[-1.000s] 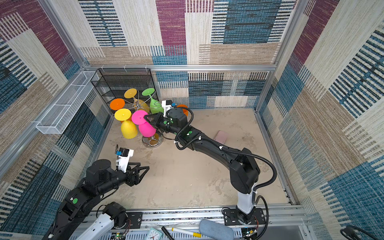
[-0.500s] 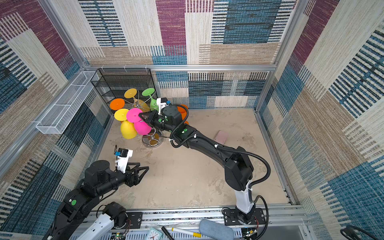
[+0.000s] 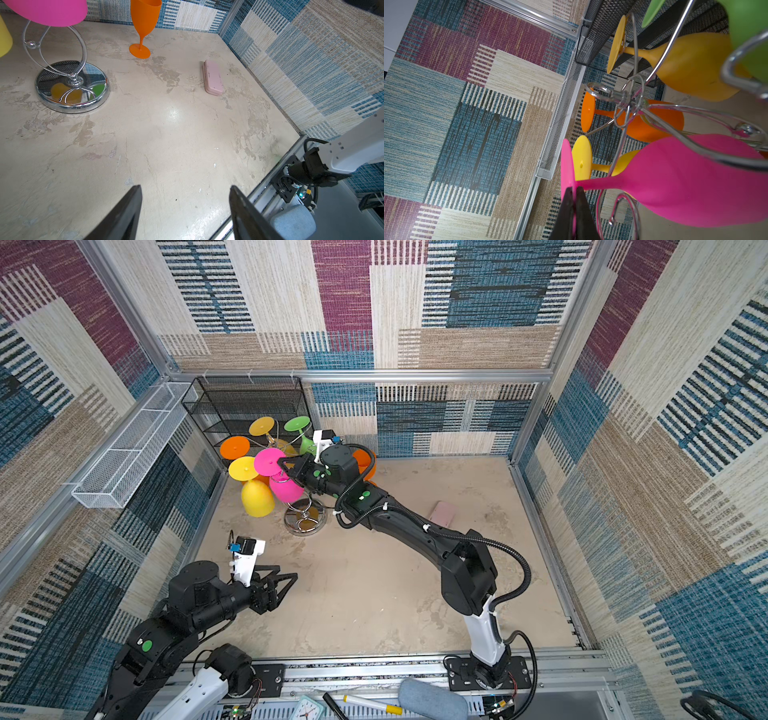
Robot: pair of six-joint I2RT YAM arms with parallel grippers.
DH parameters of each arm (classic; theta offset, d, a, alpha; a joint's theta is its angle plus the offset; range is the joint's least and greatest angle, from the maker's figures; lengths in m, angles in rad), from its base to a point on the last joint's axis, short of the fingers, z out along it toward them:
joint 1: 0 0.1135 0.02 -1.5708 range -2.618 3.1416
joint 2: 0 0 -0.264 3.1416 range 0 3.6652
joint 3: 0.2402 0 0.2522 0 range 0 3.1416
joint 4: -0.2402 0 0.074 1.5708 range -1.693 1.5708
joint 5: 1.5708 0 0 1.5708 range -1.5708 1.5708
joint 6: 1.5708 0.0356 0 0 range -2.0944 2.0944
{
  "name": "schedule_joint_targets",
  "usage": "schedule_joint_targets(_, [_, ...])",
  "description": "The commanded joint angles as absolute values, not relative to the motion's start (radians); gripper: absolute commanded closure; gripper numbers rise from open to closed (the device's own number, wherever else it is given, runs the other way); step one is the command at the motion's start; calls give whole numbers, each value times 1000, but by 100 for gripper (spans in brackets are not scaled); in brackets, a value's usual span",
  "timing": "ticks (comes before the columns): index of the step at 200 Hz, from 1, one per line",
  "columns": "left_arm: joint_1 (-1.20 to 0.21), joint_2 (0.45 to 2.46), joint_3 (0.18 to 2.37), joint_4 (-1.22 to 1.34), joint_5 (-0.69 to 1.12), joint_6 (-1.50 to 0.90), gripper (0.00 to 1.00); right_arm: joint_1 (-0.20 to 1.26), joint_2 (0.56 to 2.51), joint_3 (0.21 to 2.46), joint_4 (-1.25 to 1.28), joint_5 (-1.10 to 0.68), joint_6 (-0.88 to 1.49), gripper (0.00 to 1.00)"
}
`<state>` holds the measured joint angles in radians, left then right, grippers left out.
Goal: Take the wine glass off the wine glass rack
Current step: Pick up the wine glass from the wine glass rack.
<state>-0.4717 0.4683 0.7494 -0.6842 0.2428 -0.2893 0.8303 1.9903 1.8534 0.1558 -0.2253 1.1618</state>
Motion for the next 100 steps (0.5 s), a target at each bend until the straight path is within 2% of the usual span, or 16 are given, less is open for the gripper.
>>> schedule_joint_targets(1, [-471,471,751,-641,262,-264,30,817,1983,1843,179,-203,1166,98])
schedule_joint_targets(100, [-471,481,751,-641,264,-263,30,772,1874,1675,268,-192,1188,99])
